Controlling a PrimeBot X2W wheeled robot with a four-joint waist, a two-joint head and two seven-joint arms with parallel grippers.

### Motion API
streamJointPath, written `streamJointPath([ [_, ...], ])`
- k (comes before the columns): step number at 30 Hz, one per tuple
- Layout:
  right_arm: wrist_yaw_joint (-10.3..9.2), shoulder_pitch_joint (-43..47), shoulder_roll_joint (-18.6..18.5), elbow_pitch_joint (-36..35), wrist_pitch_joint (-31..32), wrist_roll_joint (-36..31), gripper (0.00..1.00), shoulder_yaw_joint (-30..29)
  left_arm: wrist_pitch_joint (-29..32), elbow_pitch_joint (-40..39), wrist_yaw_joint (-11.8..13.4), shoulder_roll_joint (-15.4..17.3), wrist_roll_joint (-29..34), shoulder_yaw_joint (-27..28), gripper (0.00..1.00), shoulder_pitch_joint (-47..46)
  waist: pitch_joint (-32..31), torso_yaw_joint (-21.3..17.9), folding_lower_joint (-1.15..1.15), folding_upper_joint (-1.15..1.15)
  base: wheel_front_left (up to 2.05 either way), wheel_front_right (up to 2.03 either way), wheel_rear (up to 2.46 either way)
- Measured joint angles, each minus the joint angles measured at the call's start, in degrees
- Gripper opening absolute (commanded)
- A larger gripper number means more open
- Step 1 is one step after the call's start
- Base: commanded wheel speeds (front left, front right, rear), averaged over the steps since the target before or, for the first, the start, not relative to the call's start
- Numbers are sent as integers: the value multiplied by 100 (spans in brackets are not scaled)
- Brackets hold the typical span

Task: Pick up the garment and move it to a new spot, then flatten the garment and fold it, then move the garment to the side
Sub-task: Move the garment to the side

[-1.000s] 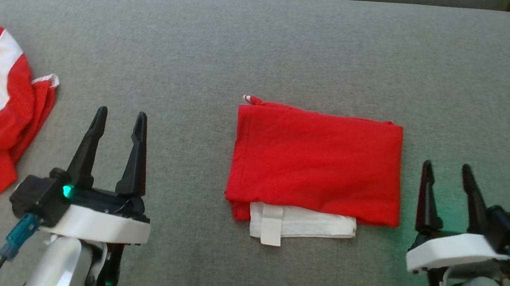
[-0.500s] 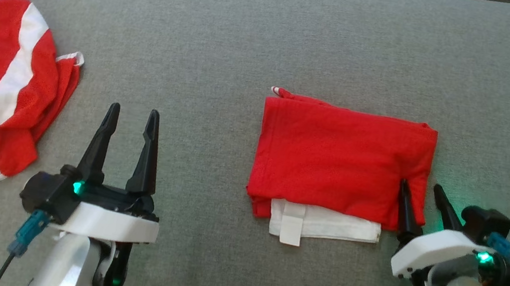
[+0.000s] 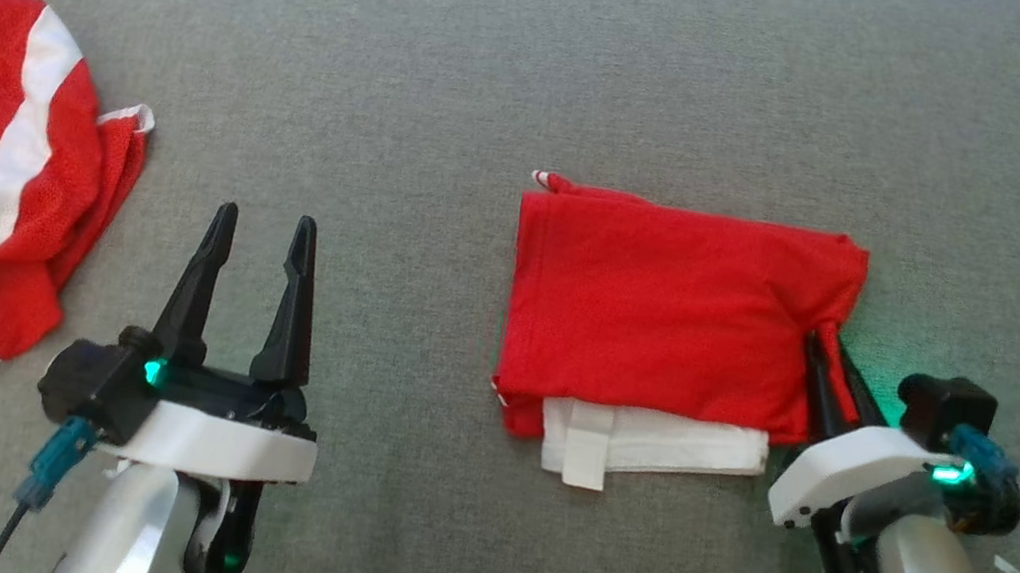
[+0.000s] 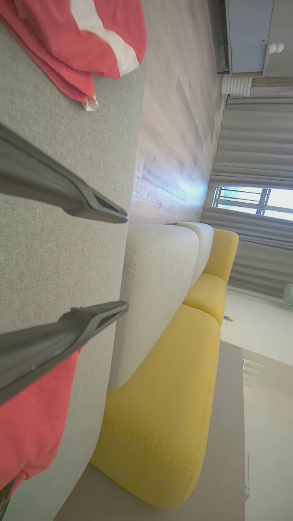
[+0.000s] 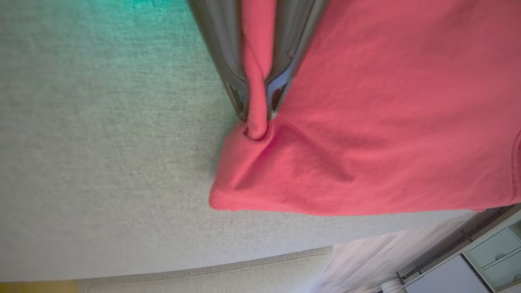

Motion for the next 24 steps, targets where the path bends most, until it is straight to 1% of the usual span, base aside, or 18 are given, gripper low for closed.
streamJointPath([
  [3, 0, -60, 2, -1, 0, -252, 0, -177, 0, 4, 0, 0, 0, 10, 100, -1, -28, -67, 0, 0, 0, 0, 0],
  [5, 0, -64, -134, -14, 2, -417, 0, -232, 0, 5, 0, 0, 1, 22, 100, 0, -51, -119, -1, 0, 0, 0, 0],
  [6, 0, -64, -250, -29, 10, -512, 0, -252, 0, 7, 0, 0, 2, 29, 100, -1, -53, -145, 0, 0, 0, 0, 0],
  [7, 0, -79, -524, -98, 60, -589, 0, -316, 0, 2, 0, 0, 2, 40, 100, -1, -43, -191, 0, 0, 0, 0, 0],
  [9, 0, -154, -812, -178, 141, -638, 0, -361, 0, -16, 1, 0, 2, 47, 100, -4, -9, -224, 0, 0, 0, 0, 0],
  [13, 0, -434, -1495, -315, 316, -679, 0, -376, 0, -47, 0, 0, 3, 42, 100, -63, 102, -257, 0, 0, 0, 0, 0],
  [17, 0, -683, -2154, -316, 390, -669, 0, -542, 0, -91, 0, -1, 7, 15, 100, -209, 258, -243, 0, 0, 0, 0, 0],
  [20, 0, -832, -2510, -220, 479, -658, 0, -780, 0, -119, 0, -2, 5, -26, 100, -300, 385, -194, 0, 0, 0, 0, 0],
  [24, 0, -1035, -2782, -14, 590, -684, 0, -1252, 0, -129, 0, -2, 1, -58, 100, -378, 539, -115, 1, 0, 0, 0, 0],
])
